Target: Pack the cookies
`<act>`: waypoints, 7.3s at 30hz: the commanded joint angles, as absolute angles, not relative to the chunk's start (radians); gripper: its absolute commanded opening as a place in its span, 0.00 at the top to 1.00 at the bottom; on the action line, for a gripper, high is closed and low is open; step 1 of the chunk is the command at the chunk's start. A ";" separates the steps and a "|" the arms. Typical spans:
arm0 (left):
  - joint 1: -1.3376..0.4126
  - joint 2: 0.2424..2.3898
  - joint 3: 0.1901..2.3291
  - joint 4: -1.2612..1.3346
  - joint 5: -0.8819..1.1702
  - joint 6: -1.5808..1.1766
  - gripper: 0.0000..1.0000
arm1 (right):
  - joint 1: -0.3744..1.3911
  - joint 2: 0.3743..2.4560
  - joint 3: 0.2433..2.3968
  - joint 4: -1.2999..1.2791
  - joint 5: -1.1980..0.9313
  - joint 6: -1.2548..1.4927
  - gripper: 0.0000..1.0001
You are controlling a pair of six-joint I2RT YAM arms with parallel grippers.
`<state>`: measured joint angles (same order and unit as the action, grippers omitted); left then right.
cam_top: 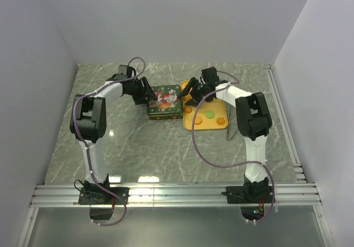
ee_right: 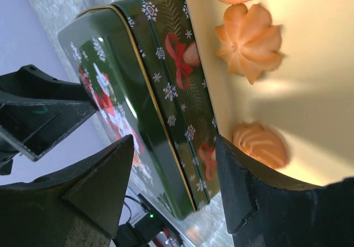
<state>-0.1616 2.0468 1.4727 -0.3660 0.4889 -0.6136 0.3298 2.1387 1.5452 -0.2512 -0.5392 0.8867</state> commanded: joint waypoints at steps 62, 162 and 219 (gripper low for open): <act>-0.313 2.042 1.637 -0.724 0.121 -0.597 0.23 | 0.397 2.117 1.529 -0.199 -0.618 0.887 0.38; -0.402 1.338 0.684 -0.486 -0.032 -0.824 0.61 | 0.681 1.586 1.347 -0.445 -0.445 0.681 1.00; -0.407 1.017 0.862 -0.801 -0.170 -0.910 0.36 | 0.644 1.616 1.351 -0.377 -0.563 0.732 0.96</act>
